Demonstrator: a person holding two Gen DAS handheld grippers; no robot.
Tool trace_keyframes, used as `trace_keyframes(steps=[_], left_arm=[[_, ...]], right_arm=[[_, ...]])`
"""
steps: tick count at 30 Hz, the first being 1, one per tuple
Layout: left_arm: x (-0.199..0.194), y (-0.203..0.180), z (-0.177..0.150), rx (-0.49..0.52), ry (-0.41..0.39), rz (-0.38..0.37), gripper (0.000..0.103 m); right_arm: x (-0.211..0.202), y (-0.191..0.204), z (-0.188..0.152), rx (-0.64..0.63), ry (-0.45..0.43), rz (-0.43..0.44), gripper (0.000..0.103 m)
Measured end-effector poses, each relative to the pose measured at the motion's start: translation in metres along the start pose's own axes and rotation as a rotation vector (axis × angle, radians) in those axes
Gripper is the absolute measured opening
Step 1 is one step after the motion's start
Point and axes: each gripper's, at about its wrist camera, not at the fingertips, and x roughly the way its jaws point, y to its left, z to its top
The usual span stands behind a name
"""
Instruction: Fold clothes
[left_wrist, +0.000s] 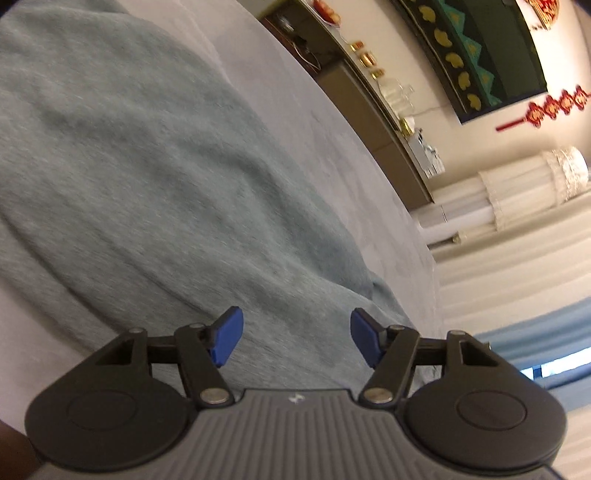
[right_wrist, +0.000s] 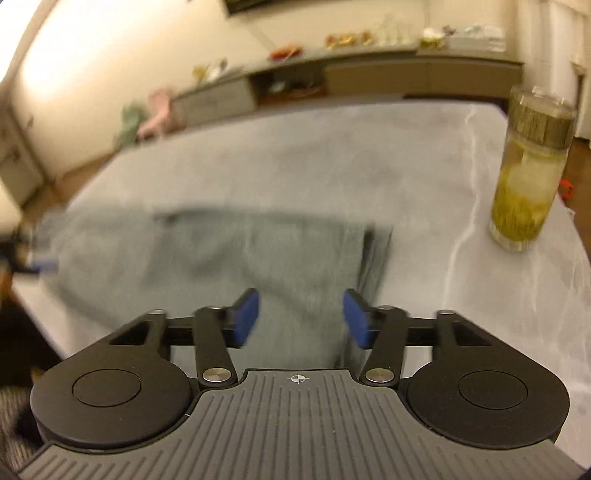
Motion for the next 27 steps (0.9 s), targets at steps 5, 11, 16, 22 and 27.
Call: trace_keyframes(steps=[5, 11, 16, 22, 27], left_arm=[[0.023, -0.008, -0.006, 0.025, 0.038, 0.047, 0.064], [0.026, -0.083, 0.030, 0.387, 0.006, 0.088, 0.067], [0.095, -0.148, 0.054, 1.006, 0.133, 0.081, 0.081], [0.176, -0.149, 0.051, 1.353, 0.346, 0.137, 0.080], [0.192, -0.134, 0.057, 1.365, 0.397, 0.172, 0.034]], right_arm=[[0.075, -0.016, 0.036, 0.084, 0.080, -0.133, 0.045], [0.078, -0.009, 0.044, 0.040, 0.042, -0.088, 0.011], [0.054, 0.001, 0.040, -0.021, -0.016, -0.059, 0.000], [0.047, -0.002, 0.032, -0.025, -0.014, -0.038, 0.000], [0.069, -0.015, 0.035, 0.012, 0.012, -0.061, 0.024]])
